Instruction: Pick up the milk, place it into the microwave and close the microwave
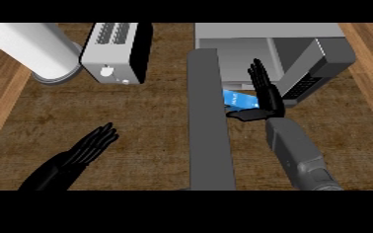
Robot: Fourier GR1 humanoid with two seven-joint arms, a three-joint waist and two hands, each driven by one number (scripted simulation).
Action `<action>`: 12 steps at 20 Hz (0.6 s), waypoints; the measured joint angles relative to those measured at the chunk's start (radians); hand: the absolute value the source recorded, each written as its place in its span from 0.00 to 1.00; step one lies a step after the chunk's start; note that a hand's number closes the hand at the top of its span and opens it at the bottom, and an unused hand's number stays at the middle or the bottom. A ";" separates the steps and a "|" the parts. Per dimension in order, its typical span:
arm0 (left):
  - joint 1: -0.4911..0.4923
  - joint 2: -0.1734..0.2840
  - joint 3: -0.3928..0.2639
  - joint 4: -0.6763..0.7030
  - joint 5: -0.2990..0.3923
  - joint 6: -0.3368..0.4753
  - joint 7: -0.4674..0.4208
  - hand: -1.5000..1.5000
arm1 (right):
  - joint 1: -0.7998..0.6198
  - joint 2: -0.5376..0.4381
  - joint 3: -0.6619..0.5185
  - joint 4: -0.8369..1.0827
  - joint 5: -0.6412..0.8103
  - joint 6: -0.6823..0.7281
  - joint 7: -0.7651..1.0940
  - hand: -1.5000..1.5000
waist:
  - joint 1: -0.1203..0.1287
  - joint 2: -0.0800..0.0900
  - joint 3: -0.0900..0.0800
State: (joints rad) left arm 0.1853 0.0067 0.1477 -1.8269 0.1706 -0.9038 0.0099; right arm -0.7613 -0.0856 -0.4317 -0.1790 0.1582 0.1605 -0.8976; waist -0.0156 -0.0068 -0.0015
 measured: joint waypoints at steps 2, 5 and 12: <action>-0.022 -0.002 -0.018 0.032 -0.041 0.015 -0.025 1.00 | 0.054 0.008 0.020 -0.021 0.008 -0.002 -0.006 0.00 | -0.009 -0.003 0.000; -0.040 -0.005 -0.053 0.057 -0.092 0.048 -0.062 1.00 | 0.144 0.016 0.043 -0.059 0.016 -0.010 -0.020 0.00 | -0.021 -0.007 -0.001; -0.116 -0.005 -0.127 0.154 -0.234 0.120 -0.122 1.00 | 0.371 -0.004 0.082 -0.211 0.013 0.008 -0.055 0.00 | -0.042 -0.012 -0.005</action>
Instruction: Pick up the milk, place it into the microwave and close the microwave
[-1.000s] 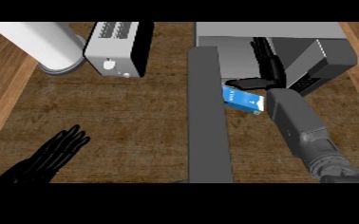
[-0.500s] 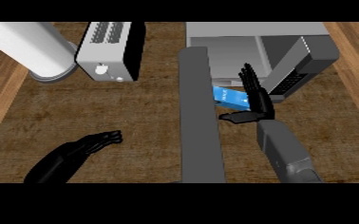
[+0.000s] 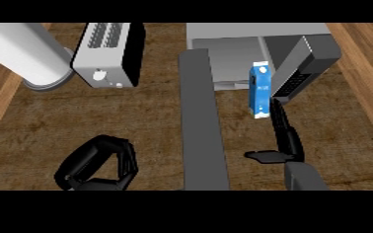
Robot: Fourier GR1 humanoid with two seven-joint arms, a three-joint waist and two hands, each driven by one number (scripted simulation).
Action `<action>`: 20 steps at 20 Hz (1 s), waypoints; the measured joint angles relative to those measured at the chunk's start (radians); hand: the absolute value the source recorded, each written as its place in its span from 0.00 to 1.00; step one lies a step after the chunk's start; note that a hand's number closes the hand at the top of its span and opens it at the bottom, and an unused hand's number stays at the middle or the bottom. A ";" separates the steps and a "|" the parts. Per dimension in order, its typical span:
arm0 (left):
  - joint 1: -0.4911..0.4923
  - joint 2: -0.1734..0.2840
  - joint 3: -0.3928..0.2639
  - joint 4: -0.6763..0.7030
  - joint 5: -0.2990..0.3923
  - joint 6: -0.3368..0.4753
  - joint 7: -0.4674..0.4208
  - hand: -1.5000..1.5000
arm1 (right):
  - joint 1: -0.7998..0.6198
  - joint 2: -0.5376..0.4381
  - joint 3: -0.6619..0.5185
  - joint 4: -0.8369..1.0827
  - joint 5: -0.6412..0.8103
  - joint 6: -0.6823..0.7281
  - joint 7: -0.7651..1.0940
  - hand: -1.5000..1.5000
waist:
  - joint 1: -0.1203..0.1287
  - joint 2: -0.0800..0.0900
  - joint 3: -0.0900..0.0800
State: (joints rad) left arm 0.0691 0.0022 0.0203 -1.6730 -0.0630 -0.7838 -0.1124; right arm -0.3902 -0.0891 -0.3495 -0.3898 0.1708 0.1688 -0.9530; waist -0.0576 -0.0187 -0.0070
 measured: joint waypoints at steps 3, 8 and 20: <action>-0.045 0.000 -0.030 0.046 -0.051 0.020 -0.017 1.00 | 0.105 -0.025 0.003 -0.081 -0.021 0.026 -0.001 0.00 | -0.006 0.002 0.001; -0.099 -0.001 -0.108 0.130 -0.140 0.072 -0.083 1.00 | 0.290 -0.056 0.017 -0.267 -0.066 0.068 0.017 0.00 | -0.004 0.006 0.001; -0.205 0.002 -0.455 0.363 -0.175 0.397 -0.220 1.00 | 0.652 -0.106 0.087 -0.788 -0.240 0.224 0.135 0.00 | 0.001 0.015 0.003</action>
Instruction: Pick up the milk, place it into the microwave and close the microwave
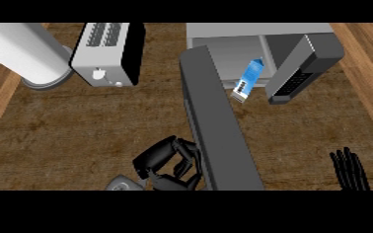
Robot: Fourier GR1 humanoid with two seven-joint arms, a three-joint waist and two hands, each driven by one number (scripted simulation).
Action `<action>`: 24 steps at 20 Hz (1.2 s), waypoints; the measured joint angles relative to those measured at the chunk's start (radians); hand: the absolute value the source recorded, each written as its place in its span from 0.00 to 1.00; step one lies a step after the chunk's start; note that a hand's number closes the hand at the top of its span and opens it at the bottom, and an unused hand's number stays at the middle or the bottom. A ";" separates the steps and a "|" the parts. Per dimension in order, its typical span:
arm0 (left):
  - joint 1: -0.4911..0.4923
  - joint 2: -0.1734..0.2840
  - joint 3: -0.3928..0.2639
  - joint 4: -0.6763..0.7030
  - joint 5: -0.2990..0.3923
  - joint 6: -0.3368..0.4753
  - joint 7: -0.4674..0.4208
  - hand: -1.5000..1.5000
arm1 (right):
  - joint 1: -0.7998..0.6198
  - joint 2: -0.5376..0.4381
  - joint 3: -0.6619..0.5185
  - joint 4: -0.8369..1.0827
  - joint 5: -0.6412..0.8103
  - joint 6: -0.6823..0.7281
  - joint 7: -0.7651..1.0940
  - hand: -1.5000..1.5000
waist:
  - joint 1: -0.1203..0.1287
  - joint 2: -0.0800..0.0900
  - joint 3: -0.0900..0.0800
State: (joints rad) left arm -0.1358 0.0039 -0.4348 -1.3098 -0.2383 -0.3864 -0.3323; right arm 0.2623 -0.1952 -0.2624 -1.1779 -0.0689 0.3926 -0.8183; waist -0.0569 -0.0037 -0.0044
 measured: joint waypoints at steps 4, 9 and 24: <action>-0.038 0.001 -0.126 0.063 0.065 0.104 0.017 1.00 | 0.082 -0.016 0.040 -0.161 -0.070 0.055 0.059 0.00 | -0.006 0.002 0.000; -0.121 0.005 -0.289 0.120 0.165 0.287 0.061 1.00 | 0.132 -0.029 0.090 -0.344 -0.159 0.099 0.153 0.00 | -0.022 0.006 0.000; -0.371 0.024 -0.542 0.203 0.435 0.758 0.129 1.00 | 0.159 -0.107 0.178 -0.686 -0.317 0.178 0.363 0.00 | -0.093 0.025 -0.001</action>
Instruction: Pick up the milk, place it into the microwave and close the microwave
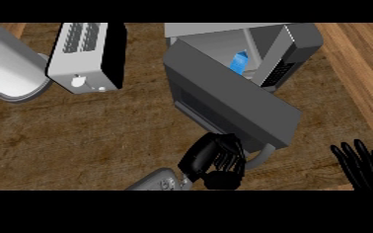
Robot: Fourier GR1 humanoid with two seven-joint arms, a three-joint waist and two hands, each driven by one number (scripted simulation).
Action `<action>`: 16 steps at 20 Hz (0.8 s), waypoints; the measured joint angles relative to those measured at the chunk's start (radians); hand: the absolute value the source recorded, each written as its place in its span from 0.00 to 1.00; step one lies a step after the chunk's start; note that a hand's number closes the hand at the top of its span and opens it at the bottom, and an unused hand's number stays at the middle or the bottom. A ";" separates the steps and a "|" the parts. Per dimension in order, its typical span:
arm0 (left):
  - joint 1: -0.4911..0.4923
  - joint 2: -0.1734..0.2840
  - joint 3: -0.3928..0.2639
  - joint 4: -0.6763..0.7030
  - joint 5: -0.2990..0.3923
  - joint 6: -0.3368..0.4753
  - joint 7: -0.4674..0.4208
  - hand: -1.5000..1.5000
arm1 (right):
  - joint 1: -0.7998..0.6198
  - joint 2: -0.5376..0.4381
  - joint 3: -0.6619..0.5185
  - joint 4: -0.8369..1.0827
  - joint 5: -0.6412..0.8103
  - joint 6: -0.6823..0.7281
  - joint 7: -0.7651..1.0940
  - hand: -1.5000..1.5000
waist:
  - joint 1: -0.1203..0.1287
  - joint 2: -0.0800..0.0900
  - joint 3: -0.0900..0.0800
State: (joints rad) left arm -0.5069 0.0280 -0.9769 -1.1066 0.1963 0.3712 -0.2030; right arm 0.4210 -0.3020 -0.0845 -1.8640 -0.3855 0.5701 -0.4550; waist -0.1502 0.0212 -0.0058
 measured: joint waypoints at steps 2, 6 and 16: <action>-0.032 -0.006 0.000 0.007 0.037 0.039 -0.008 1.00 | 0.007 -0.005 0.006 -0.025 -0.014 0.002 0.019 0.00 | -0.012 0.003 -0.001; -0.104 -0.016 0.008 0.021 0.106 0.108 -0.019 1.00 | 0.014 -0.014 0.017 -0.072 -0.043 0.000 0.060 0.00 | -0.033 0.007 -0.001; -0.278 -0.027 0.056 0.144 0.259 0.195 -0.059 1.00 | 0.017 -0.044 0.013 -0.157 -0.113 -0.025 0.149 0.00 | -0.071 0.024 0.000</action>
State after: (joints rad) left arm -0.7848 0.0014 -0.9209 -0.9626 0.4552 0.5665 -0.2622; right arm 0.4376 -0.3455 -0.0716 -2.0206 -0.4990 0.5447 -0.3058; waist -0.2209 0.0456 -0.0054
